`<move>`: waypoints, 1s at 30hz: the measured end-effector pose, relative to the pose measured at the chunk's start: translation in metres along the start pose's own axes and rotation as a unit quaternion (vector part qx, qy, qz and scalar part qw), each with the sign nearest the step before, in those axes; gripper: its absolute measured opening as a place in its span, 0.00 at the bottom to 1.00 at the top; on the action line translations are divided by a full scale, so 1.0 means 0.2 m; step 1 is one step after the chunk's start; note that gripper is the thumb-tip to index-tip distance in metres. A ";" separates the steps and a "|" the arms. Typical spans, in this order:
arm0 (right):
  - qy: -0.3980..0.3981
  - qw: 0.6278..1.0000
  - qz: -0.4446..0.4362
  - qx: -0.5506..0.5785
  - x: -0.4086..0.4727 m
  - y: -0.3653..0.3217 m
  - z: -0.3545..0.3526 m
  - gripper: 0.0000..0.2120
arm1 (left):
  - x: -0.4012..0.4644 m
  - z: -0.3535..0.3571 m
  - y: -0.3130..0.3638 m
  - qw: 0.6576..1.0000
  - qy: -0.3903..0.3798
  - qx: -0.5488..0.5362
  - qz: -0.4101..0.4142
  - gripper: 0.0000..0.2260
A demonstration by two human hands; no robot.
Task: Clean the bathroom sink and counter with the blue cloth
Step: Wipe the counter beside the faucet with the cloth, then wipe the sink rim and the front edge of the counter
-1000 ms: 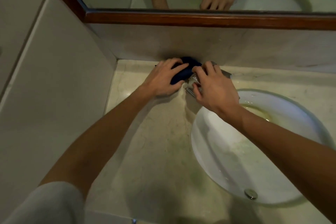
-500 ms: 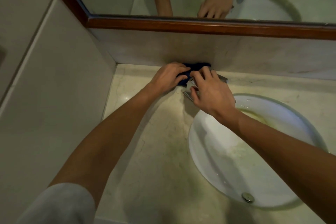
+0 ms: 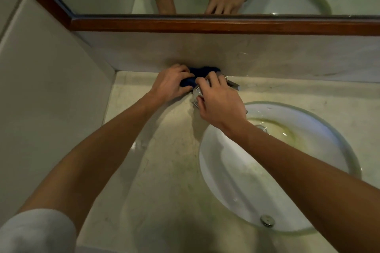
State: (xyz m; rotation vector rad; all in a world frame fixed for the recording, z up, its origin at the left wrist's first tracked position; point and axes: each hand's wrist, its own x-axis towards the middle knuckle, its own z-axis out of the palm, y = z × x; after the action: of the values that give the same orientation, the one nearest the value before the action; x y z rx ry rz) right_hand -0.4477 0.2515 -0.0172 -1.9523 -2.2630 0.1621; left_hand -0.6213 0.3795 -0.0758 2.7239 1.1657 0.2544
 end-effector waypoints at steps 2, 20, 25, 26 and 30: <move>0.006 1.000 0.003 0.006 0.00 0.00 0.00 0.20 | 0.06 -0.01 0.06 1.000 0.000 -0.027 0.012 0.16; 0.223 0.796 0.233 0.512 -0.05 0.25 -0.15 0.13 | -0.62 0.39 0.73 0.890 0.198 -0.139 -0.386 0.20; 0.110 0.940 0.110 0.303 -0.08 0.55 0.16 0.18 | -0.60 0.40 0.72 0.890 0.145 -0.107 -0.419 0.21; 0.067 0.960 0.062 0.263 -0.05 0.57 0.22 0.22 | -0.60 0.41 0.72 0.894 0.141 -0.098 -0.415 0.20; 0.065 0.978 0.001 0.196 0.05 0.61 0.35 0.22 | -0.59 0.42 0.71 0.891 0.155 -0.079 -0.420 0.18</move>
State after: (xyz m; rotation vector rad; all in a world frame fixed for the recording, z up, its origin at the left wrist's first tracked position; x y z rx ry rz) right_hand -0.3426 0.2805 -0.1067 -1.7056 -1.9661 0.4318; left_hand -0.5836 0.1898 -0.1361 1.8381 2.1521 0.6207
